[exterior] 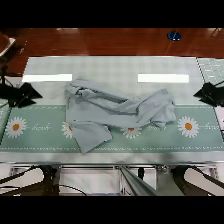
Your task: Fold the shirts.
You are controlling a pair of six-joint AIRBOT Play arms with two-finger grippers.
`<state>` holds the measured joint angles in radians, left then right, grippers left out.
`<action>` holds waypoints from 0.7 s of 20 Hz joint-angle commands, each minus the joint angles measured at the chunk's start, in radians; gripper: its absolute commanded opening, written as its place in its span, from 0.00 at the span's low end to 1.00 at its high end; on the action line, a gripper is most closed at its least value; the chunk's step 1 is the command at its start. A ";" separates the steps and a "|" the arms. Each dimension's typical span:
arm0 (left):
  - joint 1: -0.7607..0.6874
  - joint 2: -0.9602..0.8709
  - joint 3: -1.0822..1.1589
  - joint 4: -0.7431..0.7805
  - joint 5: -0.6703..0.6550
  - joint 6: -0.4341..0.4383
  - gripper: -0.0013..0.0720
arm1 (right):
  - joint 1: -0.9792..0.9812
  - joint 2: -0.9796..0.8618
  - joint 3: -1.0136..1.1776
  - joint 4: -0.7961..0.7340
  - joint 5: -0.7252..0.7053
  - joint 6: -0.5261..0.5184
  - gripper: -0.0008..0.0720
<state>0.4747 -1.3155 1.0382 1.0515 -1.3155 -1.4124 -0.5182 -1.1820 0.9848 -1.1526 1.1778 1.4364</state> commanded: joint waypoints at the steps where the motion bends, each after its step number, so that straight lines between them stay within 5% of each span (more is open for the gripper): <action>1: 0.094 0.047 -0.241 -0.119 -0.030 0.097 0.71 | -0.035 0.123 -0.283 0.045 -0.114 -0.019 0.57; 5: 0.063 0.036 -0.364 -0.293 0.010 0.214 0.71 | -0.035 0.130 -0.396 0.139 -0.120 -0.073 0.57; 14: -0.296 -0.155 -0.341 -0.391 0.142 0.215 0.71 | -0.035 0.130 -0.399 0.141 -0.109 -0.072 0.57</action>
<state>0.2813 -1.4120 0.6777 0.7010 -1.2091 -1.2057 -0.5533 -1.0531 0.5915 -1.0157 1.0679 1.3666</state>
